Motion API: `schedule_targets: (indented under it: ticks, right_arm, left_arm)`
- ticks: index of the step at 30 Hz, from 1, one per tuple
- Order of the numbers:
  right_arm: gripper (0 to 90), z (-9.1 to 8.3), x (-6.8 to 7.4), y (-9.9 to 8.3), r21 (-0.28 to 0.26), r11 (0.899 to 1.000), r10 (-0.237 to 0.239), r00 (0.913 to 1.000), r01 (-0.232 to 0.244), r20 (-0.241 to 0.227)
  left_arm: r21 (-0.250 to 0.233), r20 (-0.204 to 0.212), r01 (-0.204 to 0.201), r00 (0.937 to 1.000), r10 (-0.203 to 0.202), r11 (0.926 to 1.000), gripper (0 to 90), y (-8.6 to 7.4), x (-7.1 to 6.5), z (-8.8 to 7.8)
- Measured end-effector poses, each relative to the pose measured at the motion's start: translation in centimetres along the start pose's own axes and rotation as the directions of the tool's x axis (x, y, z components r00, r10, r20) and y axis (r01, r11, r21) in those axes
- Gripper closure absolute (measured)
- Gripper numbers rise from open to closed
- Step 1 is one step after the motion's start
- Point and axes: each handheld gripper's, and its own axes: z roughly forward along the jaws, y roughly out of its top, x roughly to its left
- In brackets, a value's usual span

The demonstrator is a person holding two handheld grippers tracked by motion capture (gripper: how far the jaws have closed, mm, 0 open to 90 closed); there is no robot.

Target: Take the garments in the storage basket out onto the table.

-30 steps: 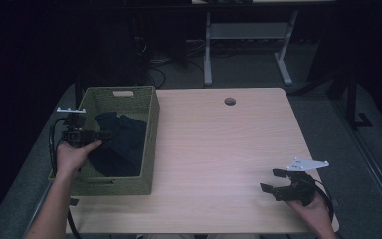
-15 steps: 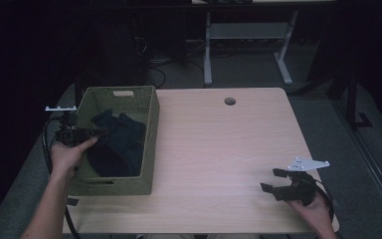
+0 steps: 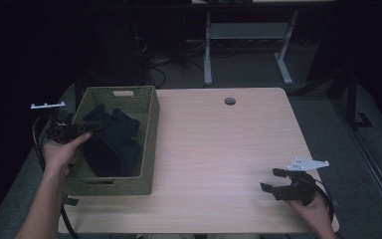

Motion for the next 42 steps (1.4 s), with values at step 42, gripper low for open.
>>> schedule_targets:
  ticks: [42]
  right_arm:
    - [20.8,-0.2,-0.1,0.1,-0.010,1.000,-0.005,1.0000,0.005,0.000]
  left_arm:
    - [-0.124,0.066,-0.015,0.9976,0.024,0.9922,84.1,3.6,-3.0,-3.1]
